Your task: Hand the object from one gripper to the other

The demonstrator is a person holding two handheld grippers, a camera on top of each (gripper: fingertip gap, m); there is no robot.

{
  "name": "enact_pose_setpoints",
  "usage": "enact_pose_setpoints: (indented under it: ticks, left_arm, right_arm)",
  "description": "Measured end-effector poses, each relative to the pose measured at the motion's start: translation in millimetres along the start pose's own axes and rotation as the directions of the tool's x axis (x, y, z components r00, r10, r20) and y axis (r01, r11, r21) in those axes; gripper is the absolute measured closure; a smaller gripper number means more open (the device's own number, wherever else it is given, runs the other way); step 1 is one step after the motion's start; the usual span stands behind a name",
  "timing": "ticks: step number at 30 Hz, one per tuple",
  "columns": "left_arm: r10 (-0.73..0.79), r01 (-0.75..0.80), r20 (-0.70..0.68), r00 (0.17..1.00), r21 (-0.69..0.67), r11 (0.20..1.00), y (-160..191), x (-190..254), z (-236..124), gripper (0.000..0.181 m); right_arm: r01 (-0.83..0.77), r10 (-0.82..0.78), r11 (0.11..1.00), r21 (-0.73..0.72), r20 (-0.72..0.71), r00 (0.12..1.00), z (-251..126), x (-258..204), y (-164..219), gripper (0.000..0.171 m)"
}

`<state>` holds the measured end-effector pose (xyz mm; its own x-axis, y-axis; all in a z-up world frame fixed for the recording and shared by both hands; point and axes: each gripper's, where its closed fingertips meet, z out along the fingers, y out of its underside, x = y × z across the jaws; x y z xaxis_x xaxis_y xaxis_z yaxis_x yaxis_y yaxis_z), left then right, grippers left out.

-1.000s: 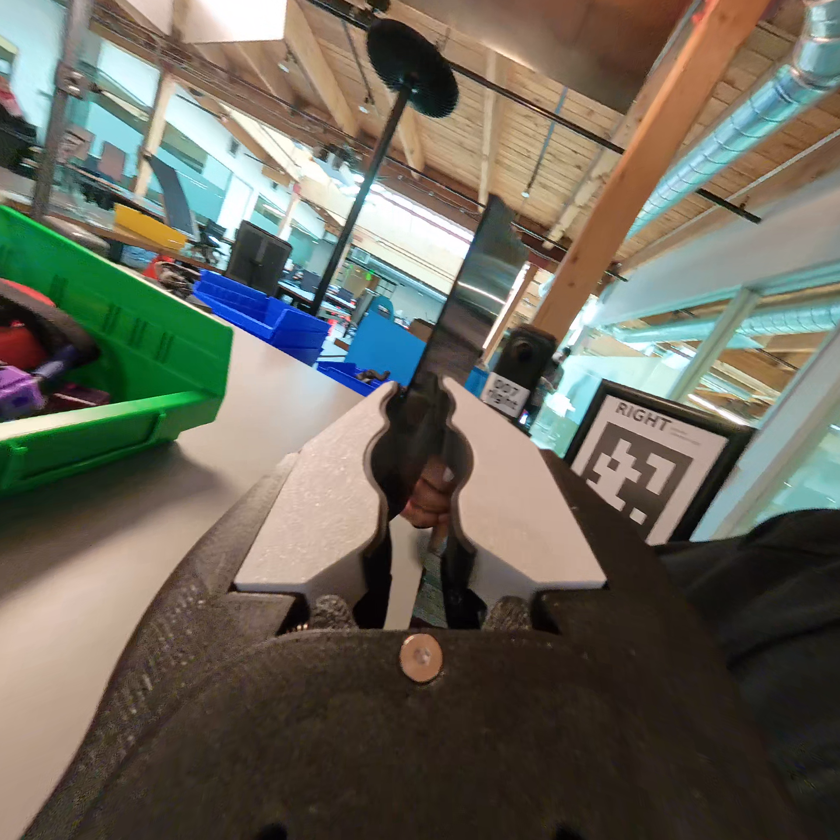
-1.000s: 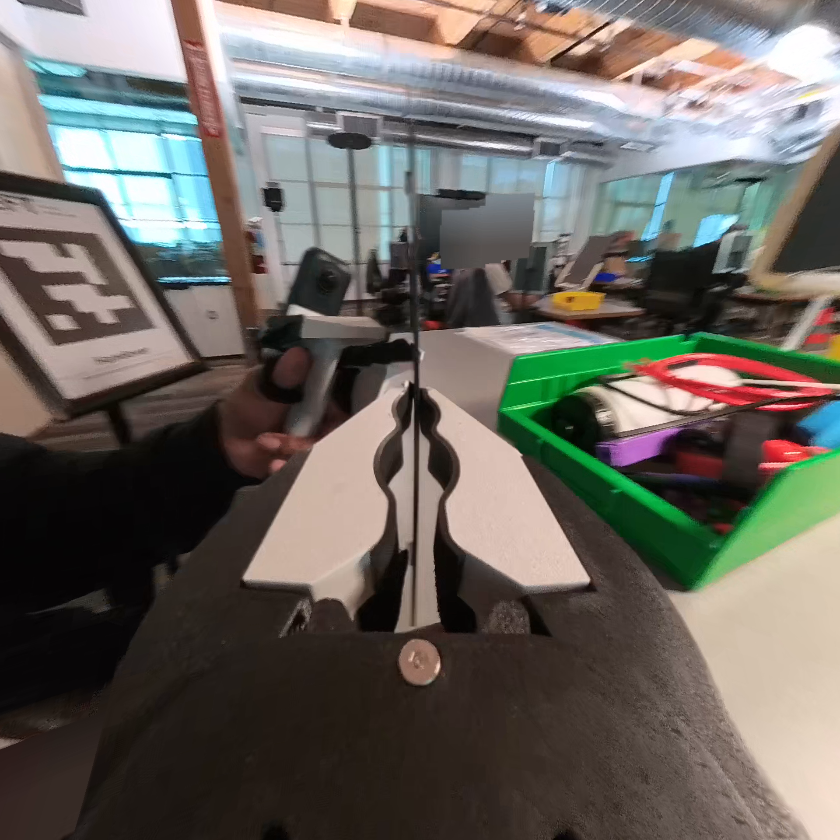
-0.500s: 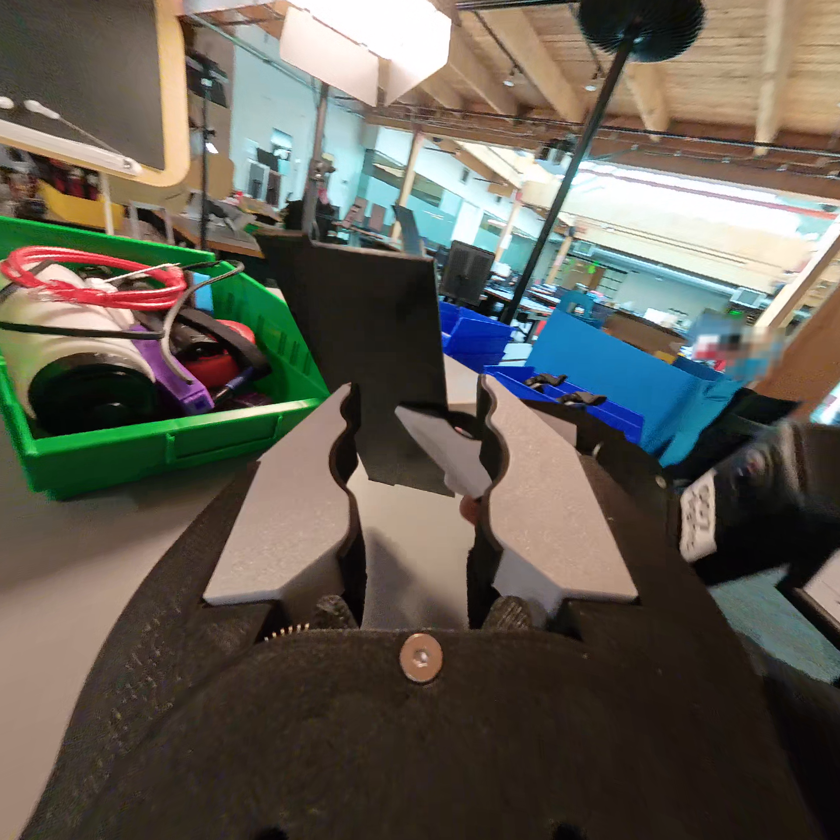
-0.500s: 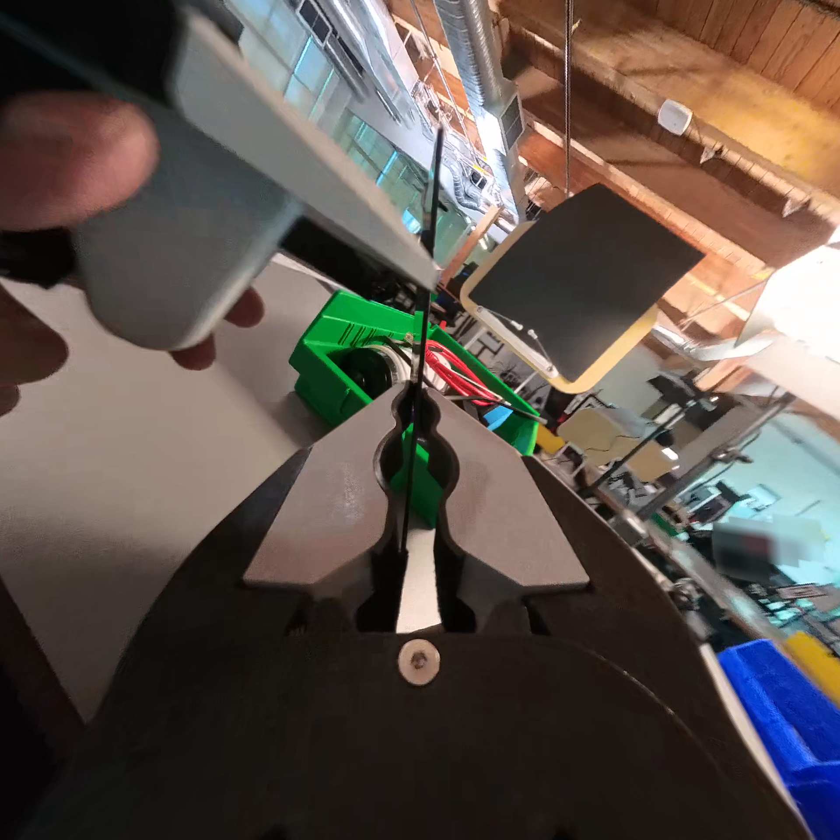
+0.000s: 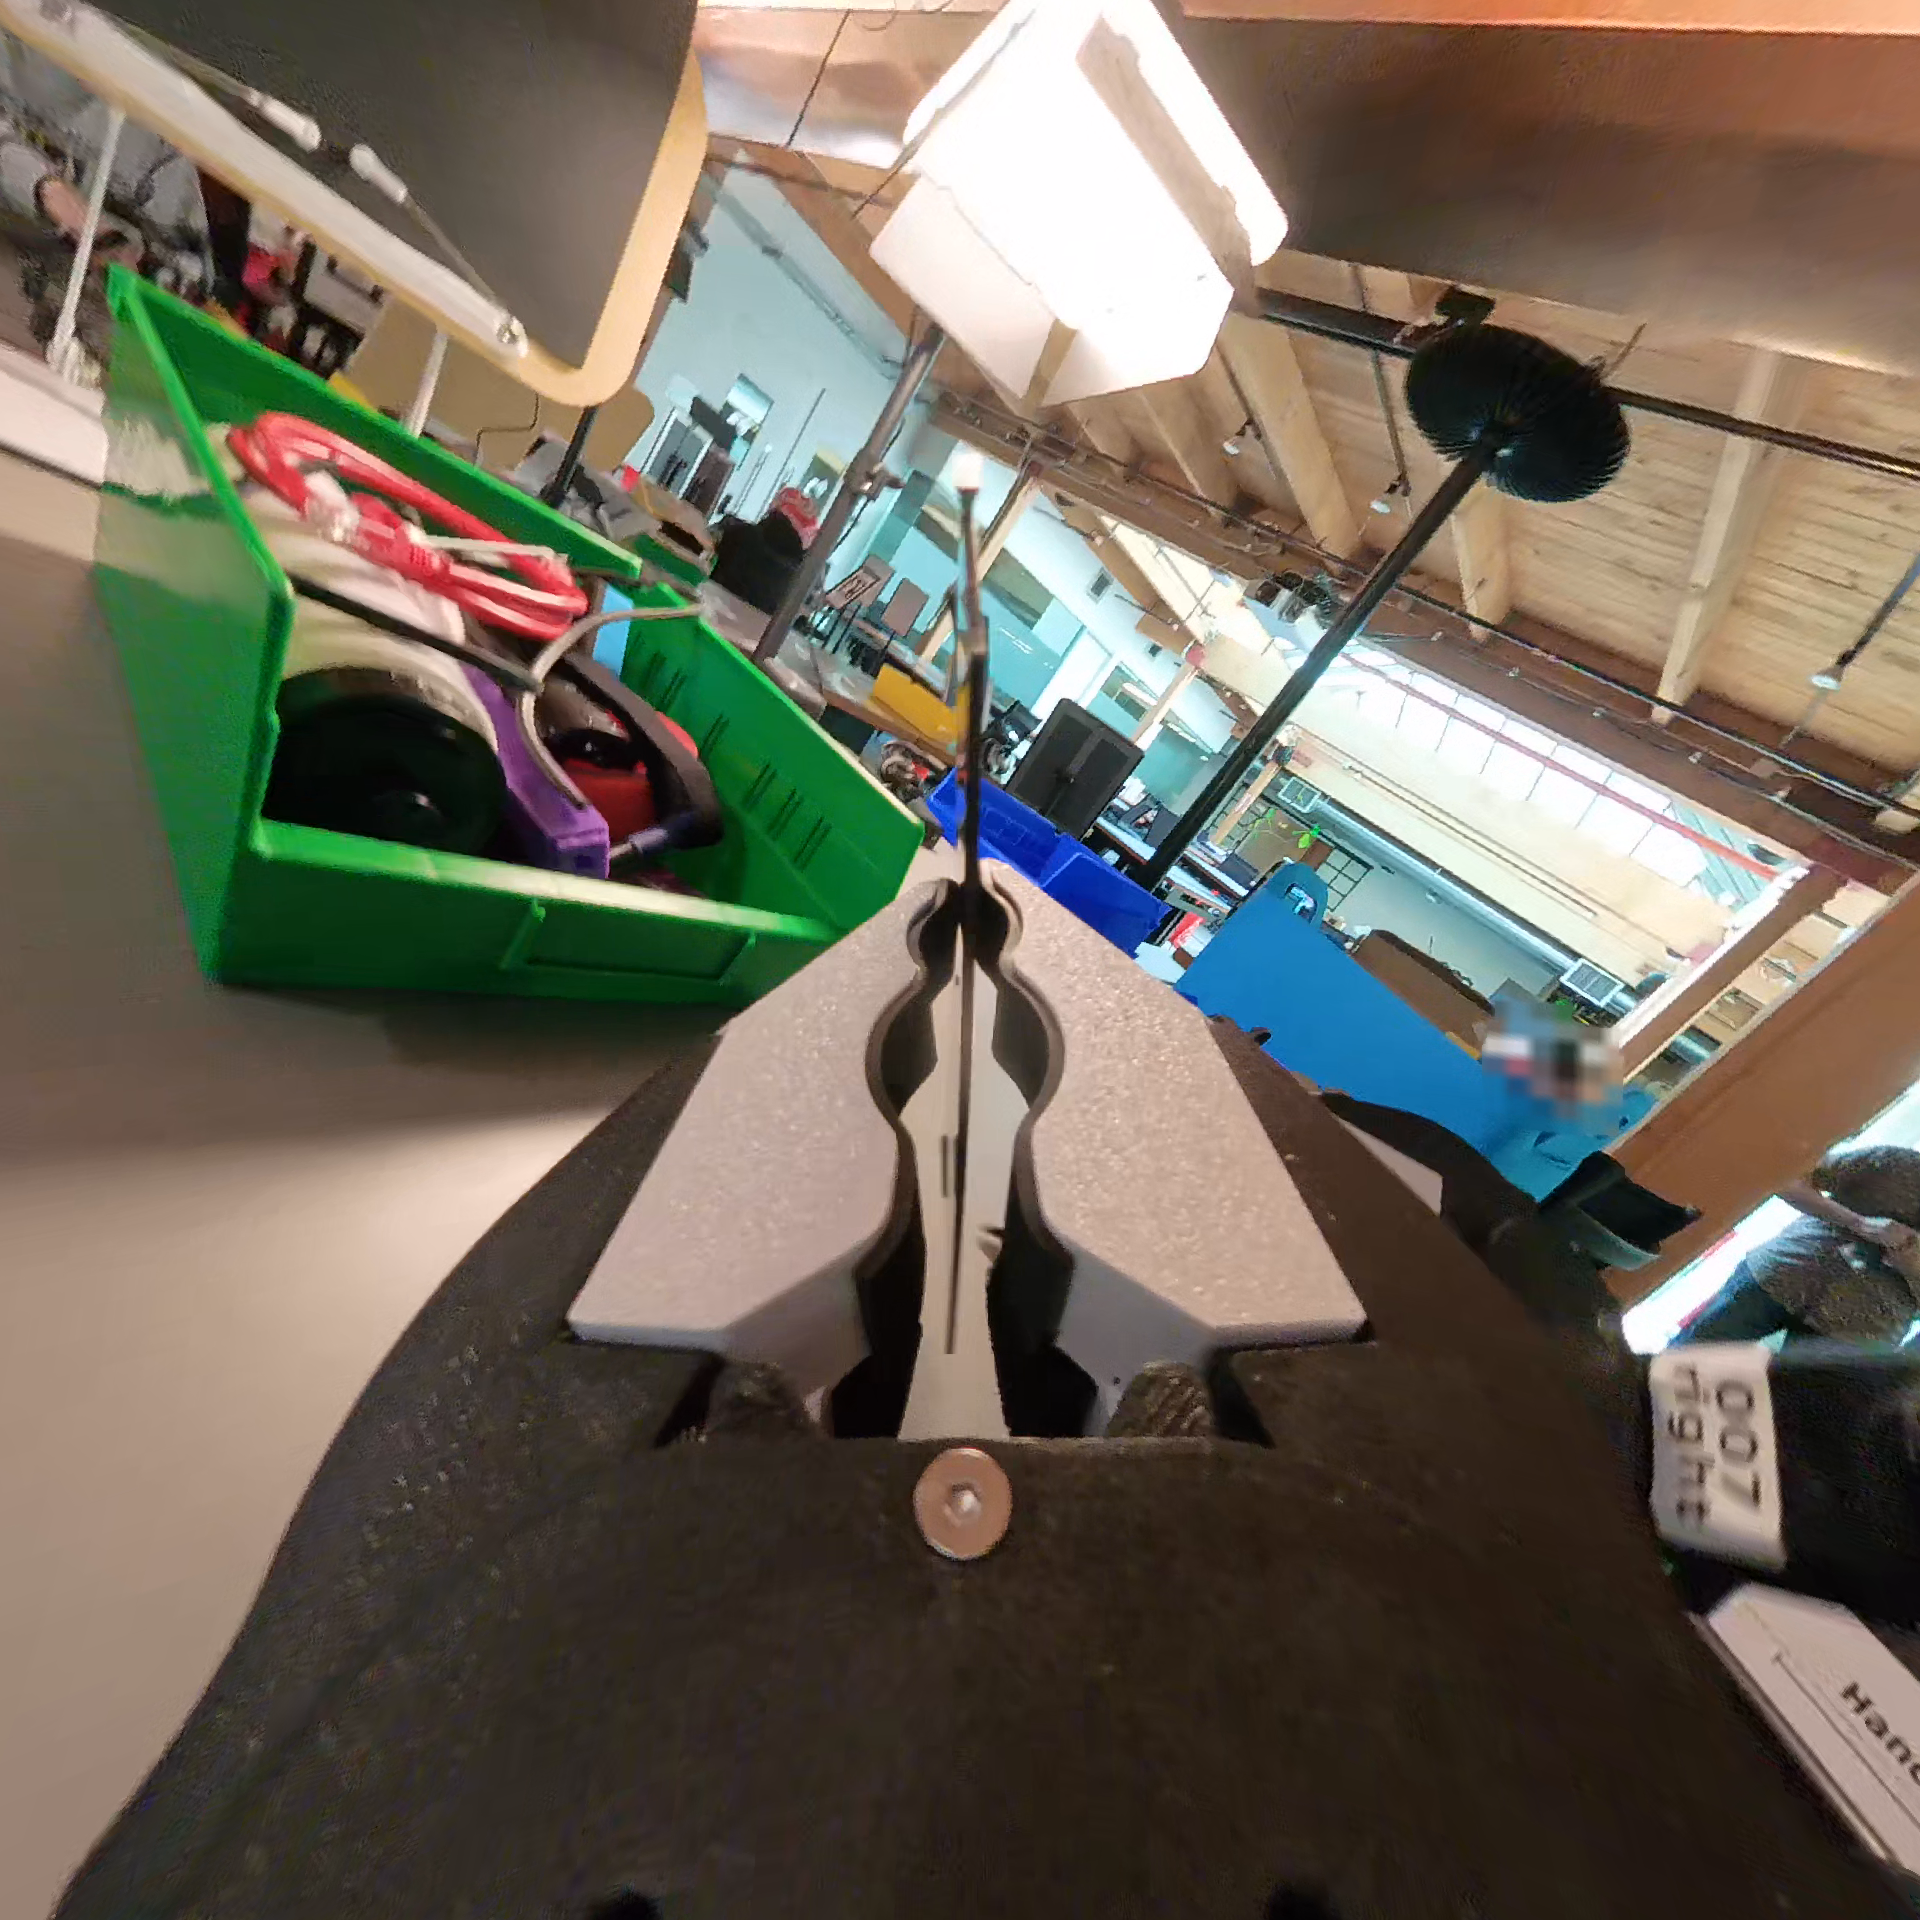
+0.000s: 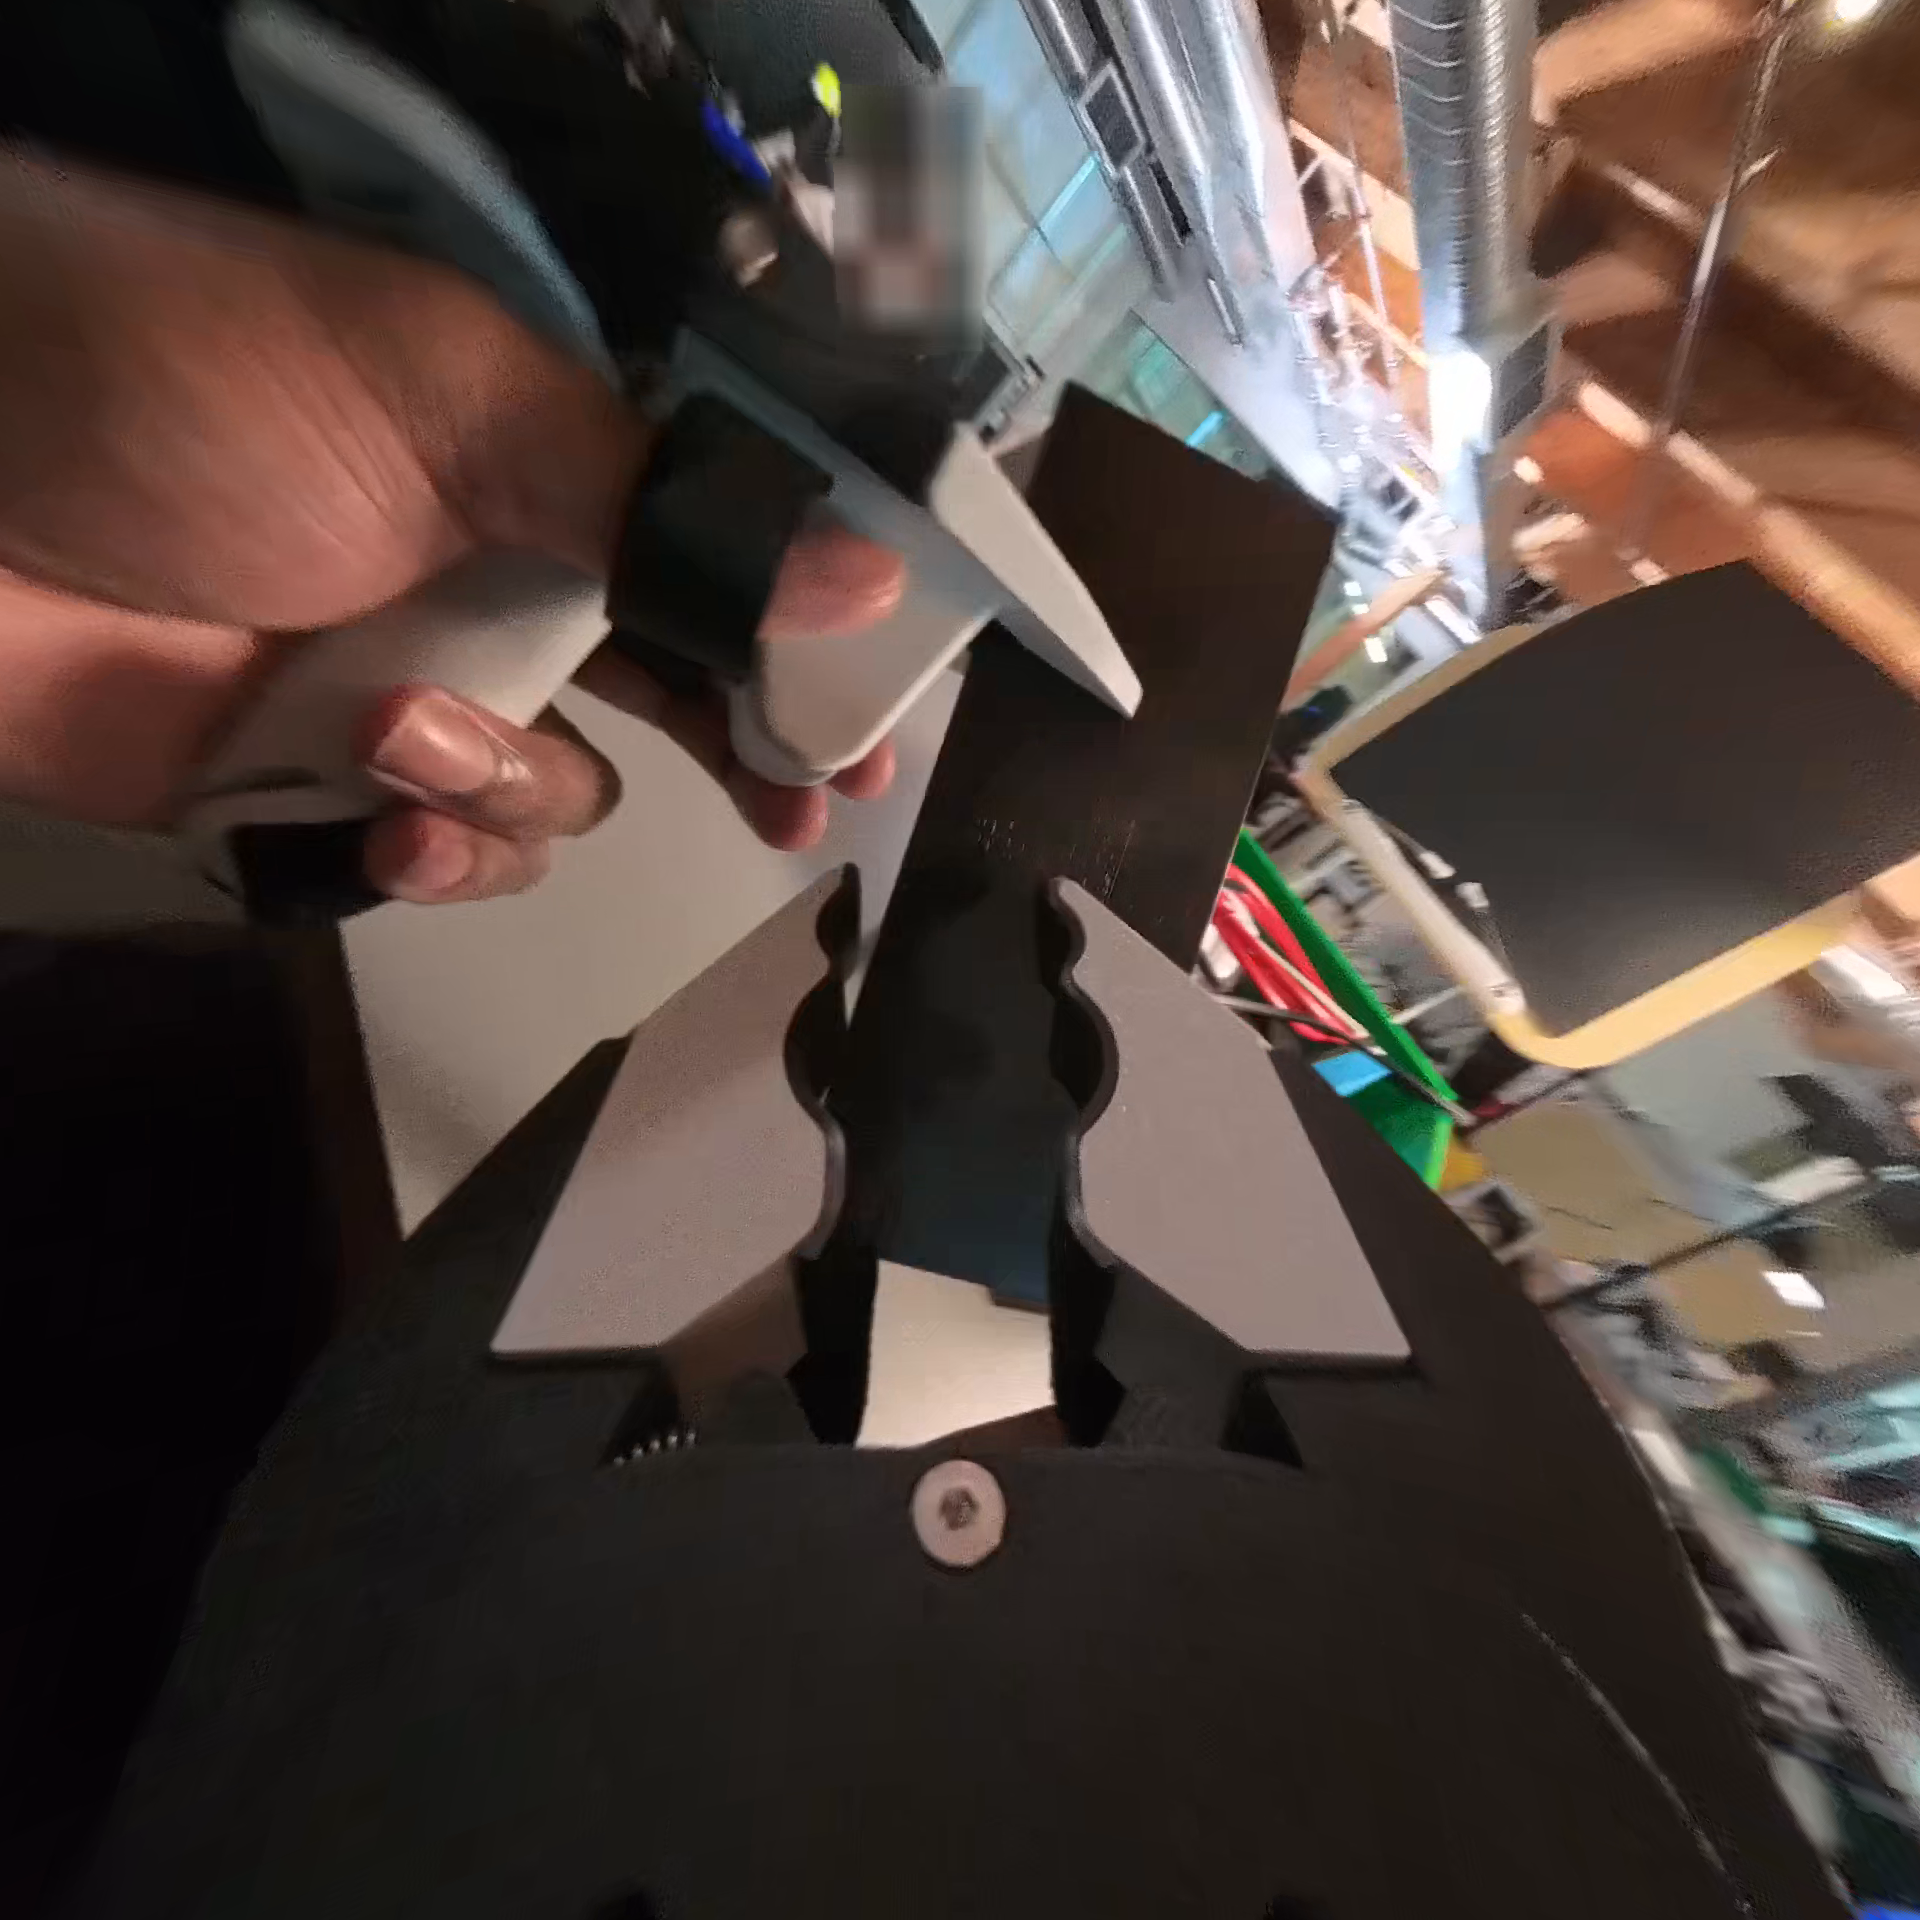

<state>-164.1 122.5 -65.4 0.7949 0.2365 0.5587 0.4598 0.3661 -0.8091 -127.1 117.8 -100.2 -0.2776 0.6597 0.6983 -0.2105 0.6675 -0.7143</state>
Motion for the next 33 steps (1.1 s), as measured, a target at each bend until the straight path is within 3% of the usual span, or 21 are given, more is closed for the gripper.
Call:
enact_pose_setpoints:
  ticks: [5, 8, 11, 12, 15, 19, 22, 24, 25, 28, 30, 33]
  left_arm:
    - [0.048, -0.06, -0.327, 0.944, -0.027, 0.998, -14.1, 35.6, -6.3, 0.178]
    - [0.083, -0.135, -0.437, 0.896, -0.091, 0.987, -6.7, 43.5, -12.7, 0.178]
    - [0.04, -0.129, -0.551, 0.834, -0.124, 0.984, -2.8, 53.0, -21.7, 0.175]
    - [0.026, -0.124, -0.564, 0.826, -0.136, 0.983, -0.9, 52.7, -22.4, 0.174]
    - [-0.022, -0.073, -0.574, 0.818, -0.142, 0.987, -1.4, 48.4, -22.3, 0.172]
    - [-0.025, -0.073, -0.535, 0.845, -0.161, 0.984, 0.3, 37.7, -18.1, 0.139]
    - [-0.001, -0.123, -0.531, 0.847, -0.198, 0.972, 11.1, 37.5, -16.8, 0.127]
    - [0.012, -0.16, -0.564, 0.826, -0.214, 0.964, 20.5, 45.6, -19.0, 0.136]
    - [0.022, -0.183, -0.587, 0.809, -0.216, 0.959, 25.0, 51.1, -21.1, 0.154]
    - [0.031, -0.176, -0.554, 0.832, -0.211, 0.962, 23.7, 50.3, -16.2, 0.167]
    - [-0.002, -0.092, -0.444, 0.896, -0.191, 0.977, 13.6, 37.5, -6.8, 0.175]
    - [-0.105, 0.081, -0.24, 0.965, -0.107, 0.991, -7.6, 5.2, -1.8, 0.179]
  right_arm:
    - [-0.358, 0.357, 0.93, 0.078, 0.036, 0.934, -18.1, 41.1, -1.2, 0.124]
    - [-0.515, 0.504, 0.854, 0.078, 0.12, 0.855, -24.0, 47.7, 3.6, 0.119]
    - [-0.61, 0.569, 0.791, 0.043, 0.316, 0.759, -28.5, 27.1, -4.7, 0.141]
    - [-0.619, 0.566, 0.784, 0.036, 0.37, 0.737, -30.5, 19.4, -8.5, 0.153]
    - [-0.628, 0.568, 0.778, 0.041, 0.384, 0.728, -29.8, 18.2, -10.7, 0.166]
    - [-0.684, 0.612, 0.727, 0.054, 0.399, 0.682, -31.7, 24.9, -12.5, 0.168]
    - [-0.748, 0.644, 0.662, 0.048, 0.473, 0.601, -37.2, 25.2, -17.8, 0.169]
    - [-0.774, 0.662, 0.633, 0.02, 0.503, 0.555, -37.8, 22.2, -17.8, 0.169]
    - [-0.778, 0.667, 0.628, 0.012, 0.507, 0.546, -37.5, 21.4, -16.8, 0.168]
    - [-0.774, 0.693, 0.632, 0.036, 0.421, 0.585, -32.0, 33.9, -8.0, 0.158]
    - [-0.699, 0.645, 0.705, 0.118, 0.301, 0.702, -31.4, 48.5, -1.4, 0.149]
    - [-0.411, 0.404, 0.878, 0.244, 0.081, 0.911, -40.8, 64.3, 2.0, 0.143]
